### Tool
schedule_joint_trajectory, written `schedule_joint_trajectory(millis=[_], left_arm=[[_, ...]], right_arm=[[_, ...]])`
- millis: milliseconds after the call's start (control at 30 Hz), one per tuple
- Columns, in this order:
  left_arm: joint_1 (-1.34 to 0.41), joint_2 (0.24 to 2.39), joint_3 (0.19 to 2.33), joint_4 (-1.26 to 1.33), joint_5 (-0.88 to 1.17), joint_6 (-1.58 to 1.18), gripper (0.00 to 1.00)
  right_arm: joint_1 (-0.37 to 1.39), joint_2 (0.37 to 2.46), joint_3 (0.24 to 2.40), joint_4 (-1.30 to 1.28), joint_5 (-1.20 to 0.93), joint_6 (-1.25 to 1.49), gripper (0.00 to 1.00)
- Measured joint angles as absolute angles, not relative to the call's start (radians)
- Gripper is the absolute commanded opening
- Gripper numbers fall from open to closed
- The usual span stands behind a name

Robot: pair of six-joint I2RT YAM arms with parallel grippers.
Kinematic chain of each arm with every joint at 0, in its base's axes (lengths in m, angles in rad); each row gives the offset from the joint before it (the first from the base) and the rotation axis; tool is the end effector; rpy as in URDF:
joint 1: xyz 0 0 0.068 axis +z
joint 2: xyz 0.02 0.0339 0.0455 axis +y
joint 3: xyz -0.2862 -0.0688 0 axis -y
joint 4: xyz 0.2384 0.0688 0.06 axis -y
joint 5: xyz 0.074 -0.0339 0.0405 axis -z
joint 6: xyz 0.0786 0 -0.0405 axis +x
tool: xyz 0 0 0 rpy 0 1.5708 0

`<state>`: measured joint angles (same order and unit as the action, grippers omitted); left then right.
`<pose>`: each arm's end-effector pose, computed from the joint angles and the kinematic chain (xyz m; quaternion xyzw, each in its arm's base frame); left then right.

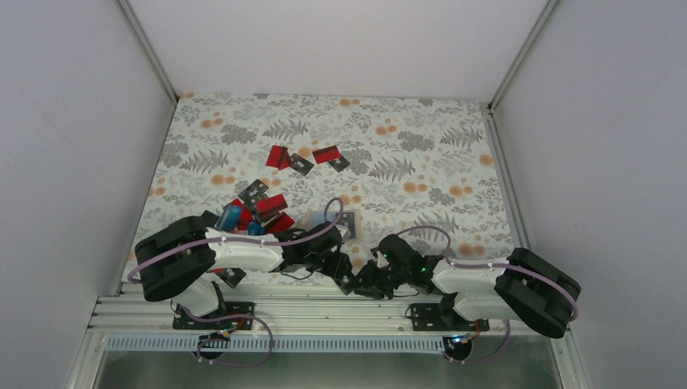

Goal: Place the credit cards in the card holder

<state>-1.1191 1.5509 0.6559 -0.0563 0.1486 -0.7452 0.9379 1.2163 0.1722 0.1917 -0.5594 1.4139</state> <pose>0.1198 -0.2735 0.1276 0.1988 0.9290 -0.2862 0.1244 0.0757 0.1738 0.1001 -0.1178 -0.8973 -0.4113 0.1086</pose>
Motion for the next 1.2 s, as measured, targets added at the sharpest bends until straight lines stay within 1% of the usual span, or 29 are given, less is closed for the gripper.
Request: schedule_joint_trajectory(millis=[233,500,667,933,1067,1200], left_arm=[[-1.119,1.551,0.656,-0.055,0.149,-0.746,0.52],[-1.119,1.551,0.656,-0.057,0.149,-0.746,0.52],[-1.119,1.549,0.656,-0.062,0.147,-0.747,0.50],[-1.122,1.495,0.685,-0.169,0.119,-0.772,0.50],[-1.116,1.411,0.745,-0.284,0.052,-0.795,0.54],[-1.096,1.319,0.834,-0.364,-0.033,-0.820,0.55]], right_arm=[[0.938,1.114,0.181,0.089,-0.491,1.412,0.22],[0.938,1.070,0.182,0.044,-0.434,1.402,0.15],[0.938,1.029,0.183,0.021,-0.409,1.394,0.04],[0.924,0.955,0.241,-0.041,-0.364,1.358,0.04],[0.883,0.879,0.268,-0.097,-0.339,1.317,0.04],[0.828,0.783,0.314,-0.159,-0.324,1.260,0.04]])
